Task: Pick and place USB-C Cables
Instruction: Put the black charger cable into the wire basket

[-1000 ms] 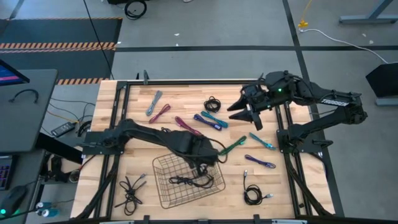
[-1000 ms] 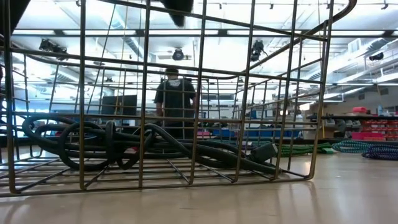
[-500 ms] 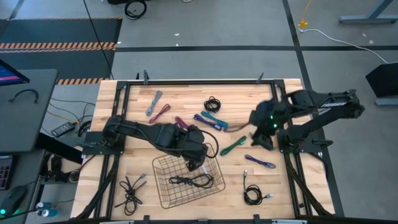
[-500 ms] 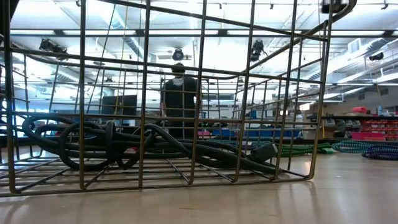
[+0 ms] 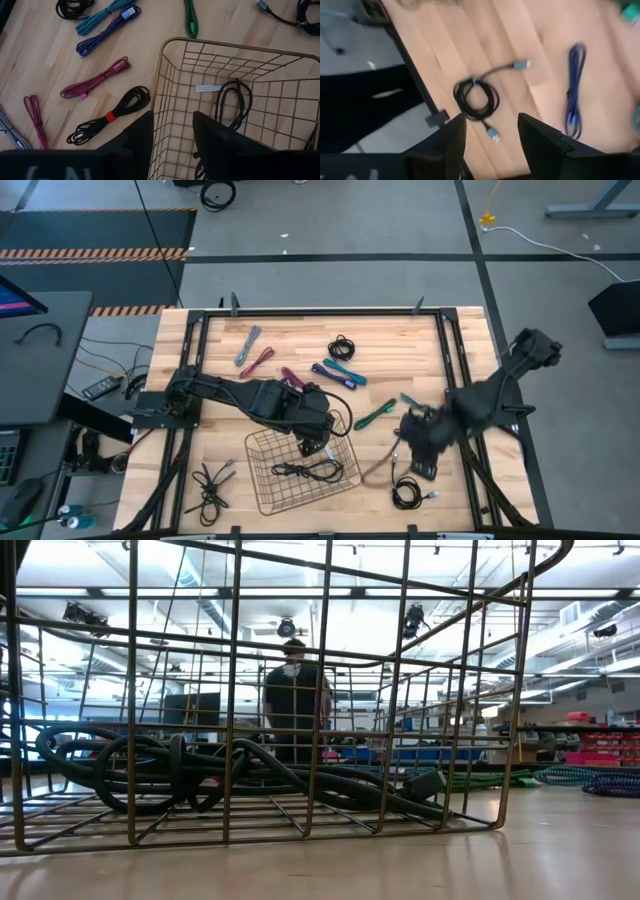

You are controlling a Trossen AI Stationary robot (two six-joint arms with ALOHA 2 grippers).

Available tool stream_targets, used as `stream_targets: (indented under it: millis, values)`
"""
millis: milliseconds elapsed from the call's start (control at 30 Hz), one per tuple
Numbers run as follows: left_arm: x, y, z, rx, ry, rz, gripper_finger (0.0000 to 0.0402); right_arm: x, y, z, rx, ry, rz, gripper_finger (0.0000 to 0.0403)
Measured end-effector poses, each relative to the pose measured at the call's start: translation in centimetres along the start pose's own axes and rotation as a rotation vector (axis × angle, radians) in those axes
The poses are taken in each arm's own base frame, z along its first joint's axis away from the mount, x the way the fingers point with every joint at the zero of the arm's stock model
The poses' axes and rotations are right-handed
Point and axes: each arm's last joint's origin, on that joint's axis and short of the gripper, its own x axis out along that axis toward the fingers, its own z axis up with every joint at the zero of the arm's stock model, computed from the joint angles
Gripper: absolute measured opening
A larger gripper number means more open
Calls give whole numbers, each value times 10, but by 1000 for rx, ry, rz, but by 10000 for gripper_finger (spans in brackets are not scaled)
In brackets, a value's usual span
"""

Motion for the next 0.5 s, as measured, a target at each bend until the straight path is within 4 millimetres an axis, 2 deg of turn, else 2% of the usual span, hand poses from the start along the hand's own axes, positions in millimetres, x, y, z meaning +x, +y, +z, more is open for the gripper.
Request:
stream_targets:
  millis: [167,333,500]
  values:
    - [0,0,0,0,3,-3,144,35,23,-23,28,93,-94,186]
    - [1,-1,0,-3,8,-19,144,67,42,-39,46,110,-133,186]
    - [1,-2,1,-5,6,-24,144,100,47,-45,83,91,-127,186]
